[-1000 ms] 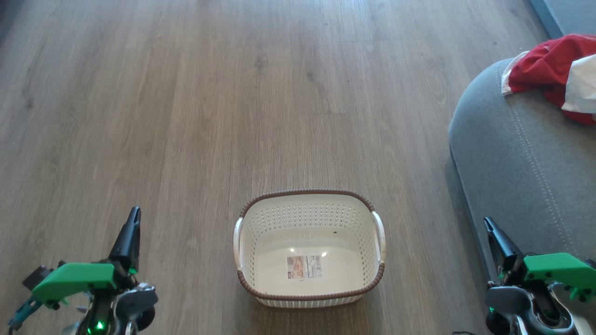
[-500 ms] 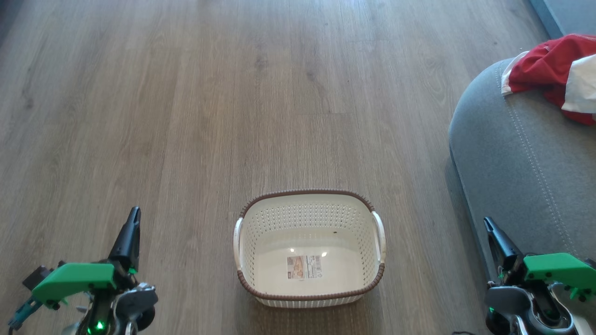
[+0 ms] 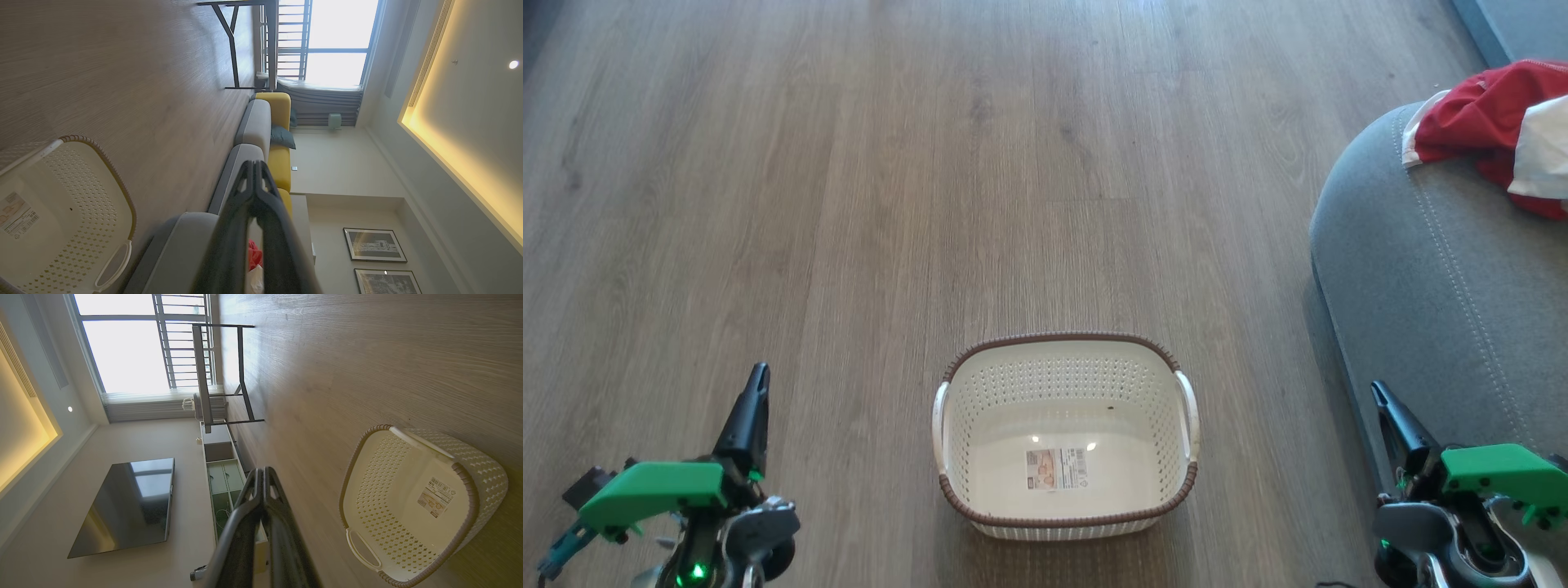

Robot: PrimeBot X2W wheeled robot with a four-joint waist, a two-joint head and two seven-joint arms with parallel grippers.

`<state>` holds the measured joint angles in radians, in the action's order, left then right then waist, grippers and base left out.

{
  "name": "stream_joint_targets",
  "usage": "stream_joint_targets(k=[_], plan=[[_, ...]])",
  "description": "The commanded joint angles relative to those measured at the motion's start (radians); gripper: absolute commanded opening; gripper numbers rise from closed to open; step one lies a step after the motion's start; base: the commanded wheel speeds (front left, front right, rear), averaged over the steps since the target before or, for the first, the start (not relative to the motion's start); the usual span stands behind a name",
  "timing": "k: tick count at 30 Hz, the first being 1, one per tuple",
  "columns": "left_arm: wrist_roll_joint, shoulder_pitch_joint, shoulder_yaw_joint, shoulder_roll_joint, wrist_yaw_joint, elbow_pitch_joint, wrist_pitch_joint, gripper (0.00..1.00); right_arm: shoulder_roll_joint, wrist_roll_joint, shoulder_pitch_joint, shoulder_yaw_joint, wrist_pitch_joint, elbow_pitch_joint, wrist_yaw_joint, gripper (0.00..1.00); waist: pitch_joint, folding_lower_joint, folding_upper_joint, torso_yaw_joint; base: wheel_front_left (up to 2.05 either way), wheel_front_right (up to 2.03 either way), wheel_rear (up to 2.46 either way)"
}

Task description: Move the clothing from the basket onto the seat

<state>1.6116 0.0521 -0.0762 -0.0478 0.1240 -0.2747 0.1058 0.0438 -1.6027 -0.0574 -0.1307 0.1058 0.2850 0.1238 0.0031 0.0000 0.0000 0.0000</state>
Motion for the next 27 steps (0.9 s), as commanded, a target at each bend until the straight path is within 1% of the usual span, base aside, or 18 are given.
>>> stream_joint_targets(k=[1, 27], plan=[[-0.001, 0.056, -0.035, -0.005, 0.007, 0.029, 0.006, 0.00, 0.006, -0.006, -0.051, 0.017, 0.008, -0.040, 0.007, 0.00, 0.000, 0.0000, 0.0000, 0.000, 0.00, 0.00, 0.00], [-0.002, 0.056, -0.037, -0.004, 0.007, 0.029, 0.007, 0.00, 0.006, -0.006, -0.051, 0.017, 0.007, -0.040, 0.007, 0.00, 0.000, 0.0000, 0.0000, 0.000, 0.00, 0.00, 0.00]])
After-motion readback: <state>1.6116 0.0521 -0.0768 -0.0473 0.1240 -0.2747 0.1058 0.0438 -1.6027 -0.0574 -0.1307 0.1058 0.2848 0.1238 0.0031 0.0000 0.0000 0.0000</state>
